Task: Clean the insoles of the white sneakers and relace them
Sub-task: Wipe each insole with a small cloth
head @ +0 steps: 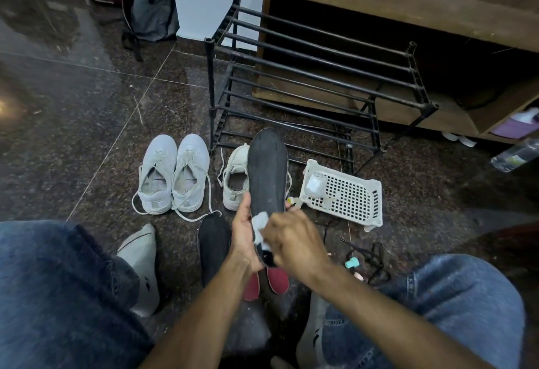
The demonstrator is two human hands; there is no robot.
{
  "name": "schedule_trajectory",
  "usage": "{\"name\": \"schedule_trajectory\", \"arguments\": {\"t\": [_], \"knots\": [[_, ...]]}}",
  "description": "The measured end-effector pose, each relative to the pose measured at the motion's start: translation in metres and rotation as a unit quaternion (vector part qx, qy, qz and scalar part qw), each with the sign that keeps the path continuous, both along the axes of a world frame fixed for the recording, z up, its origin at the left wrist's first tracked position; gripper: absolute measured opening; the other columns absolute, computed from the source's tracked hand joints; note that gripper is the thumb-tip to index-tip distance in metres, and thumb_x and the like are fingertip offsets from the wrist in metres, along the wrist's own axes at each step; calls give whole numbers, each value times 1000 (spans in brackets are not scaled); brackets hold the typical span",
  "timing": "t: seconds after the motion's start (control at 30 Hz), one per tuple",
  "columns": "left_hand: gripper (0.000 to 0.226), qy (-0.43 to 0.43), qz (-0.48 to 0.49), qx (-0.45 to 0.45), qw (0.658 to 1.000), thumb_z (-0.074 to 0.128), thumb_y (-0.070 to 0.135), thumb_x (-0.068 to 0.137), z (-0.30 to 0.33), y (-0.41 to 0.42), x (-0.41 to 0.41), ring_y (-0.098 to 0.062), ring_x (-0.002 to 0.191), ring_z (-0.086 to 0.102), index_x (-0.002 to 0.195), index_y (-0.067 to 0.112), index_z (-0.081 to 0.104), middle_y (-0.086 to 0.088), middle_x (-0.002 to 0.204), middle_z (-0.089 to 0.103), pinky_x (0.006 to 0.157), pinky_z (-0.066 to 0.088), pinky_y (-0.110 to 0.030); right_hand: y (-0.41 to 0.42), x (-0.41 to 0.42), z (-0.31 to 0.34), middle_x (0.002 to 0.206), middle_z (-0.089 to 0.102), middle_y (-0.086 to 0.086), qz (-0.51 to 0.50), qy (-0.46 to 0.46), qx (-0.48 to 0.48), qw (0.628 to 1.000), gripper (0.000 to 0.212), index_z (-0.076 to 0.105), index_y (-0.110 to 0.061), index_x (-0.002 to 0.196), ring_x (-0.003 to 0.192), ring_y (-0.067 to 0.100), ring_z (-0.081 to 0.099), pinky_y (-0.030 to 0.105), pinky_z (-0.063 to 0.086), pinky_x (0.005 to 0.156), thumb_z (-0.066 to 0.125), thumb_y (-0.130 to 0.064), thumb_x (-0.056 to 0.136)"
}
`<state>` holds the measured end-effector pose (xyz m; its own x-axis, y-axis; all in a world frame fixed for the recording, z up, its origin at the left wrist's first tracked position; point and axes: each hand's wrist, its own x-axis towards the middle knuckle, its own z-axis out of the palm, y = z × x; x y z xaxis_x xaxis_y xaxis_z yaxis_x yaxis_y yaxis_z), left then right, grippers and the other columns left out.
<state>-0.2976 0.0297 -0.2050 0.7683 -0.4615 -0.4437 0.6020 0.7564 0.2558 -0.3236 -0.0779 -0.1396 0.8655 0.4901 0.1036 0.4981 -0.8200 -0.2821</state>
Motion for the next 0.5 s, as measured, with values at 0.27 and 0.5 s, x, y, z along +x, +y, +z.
{"name": "schedule_trajectory", "arguments": {"t": [0.27, 0.5], "knots": [[63, -11, -24, 2, 1000, 53, 60, 86, 10, -22, -14, -32, 90, 65, 112, 5, 69, -19, 101, 67, 81, 53, -43, -19, 70, 15, 79, 67, -5, -120, -60, -81, 988, 23, 76, -21, 84, 77, 17, 61, 31, 30, 83, 69, -3, 72], [86, -5, 23, -32, 999, 80, 43, 64, 8, -2, 3, -29, 113, 60, 134, 0, 52, -18, 117, 64, 103, 47, -43, 7, -17, -2, 83, 64, -5, -62, 27, -12, 998, 29, 73, -18, 86, 75, 20, 63, 34, 47, 82, 62, -3, 64]]}}
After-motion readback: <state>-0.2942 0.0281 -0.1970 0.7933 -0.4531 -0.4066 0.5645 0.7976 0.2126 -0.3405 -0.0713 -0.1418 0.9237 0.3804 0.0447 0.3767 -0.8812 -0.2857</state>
